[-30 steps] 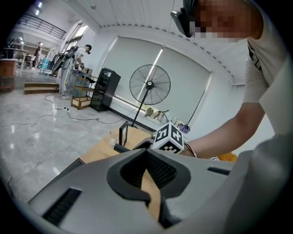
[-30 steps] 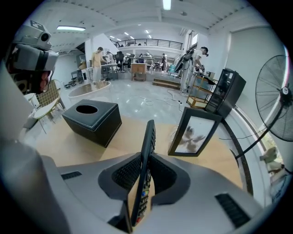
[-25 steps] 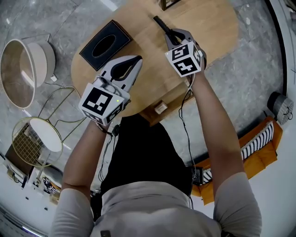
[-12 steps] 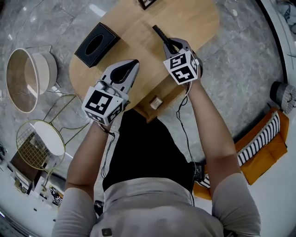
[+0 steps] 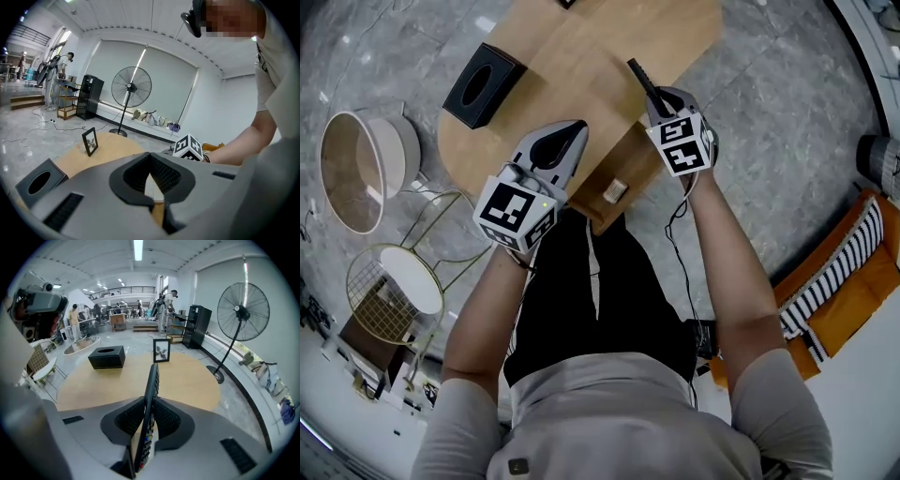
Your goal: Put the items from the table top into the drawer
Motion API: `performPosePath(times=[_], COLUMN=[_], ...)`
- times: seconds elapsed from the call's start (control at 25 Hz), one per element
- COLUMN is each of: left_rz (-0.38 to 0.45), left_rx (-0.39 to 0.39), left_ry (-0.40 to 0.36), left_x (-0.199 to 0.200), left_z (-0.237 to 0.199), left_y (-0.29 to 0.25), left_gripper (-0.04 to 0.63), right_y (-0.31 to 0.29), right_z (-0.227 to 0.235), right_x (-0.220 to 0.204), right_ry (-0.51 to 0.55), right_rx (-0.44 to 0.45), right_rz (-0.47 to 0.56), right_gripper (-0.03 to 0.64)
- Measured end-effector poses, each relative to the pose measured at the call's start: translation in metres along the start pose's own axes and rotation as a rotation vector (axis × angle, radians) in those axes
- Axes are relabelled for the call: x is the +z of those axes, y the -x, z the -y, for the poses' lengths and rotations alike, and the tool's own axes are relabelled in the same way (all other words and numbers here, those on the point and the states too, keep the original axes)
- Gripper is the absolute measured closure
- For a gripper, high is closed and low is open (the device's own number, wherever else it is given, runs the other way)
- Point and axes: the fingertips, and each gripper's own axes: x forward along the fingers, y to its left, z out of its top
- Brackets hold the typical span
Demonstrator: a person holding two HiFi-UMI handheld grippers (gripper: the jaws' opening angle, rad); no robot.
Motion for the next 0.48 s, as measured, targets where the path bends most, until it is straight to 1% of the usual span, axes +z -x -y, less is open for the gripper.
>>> performPosePath(times=[0.28,0.36,0.48], left_rz=[-0.084,-0.096,-0.121], left_rx=[-0.087,-0.116,-0.156], left_ry=[-0.019,-0.032,-0.064], left_x=[-0.035,-0.042,-0.056], left_z=[0.015,0.018,0.021], left_y=[-0.017,-0.024,-0.036], left_gripper=[0.586,0.586,0.586], right_y=[0.007,0.007,0.002], right_z=[-0.011,-0.017,-0.029], right_x=[-0.066,-0.083,-0.109], right_ry=[-0.177,-0.233,-0.282], right_rx=[-0.043,-0.053,-0.065], right_rz=[-0.028,-0.028,-0.042], right_gripper=[0.537,0.537,0.537])
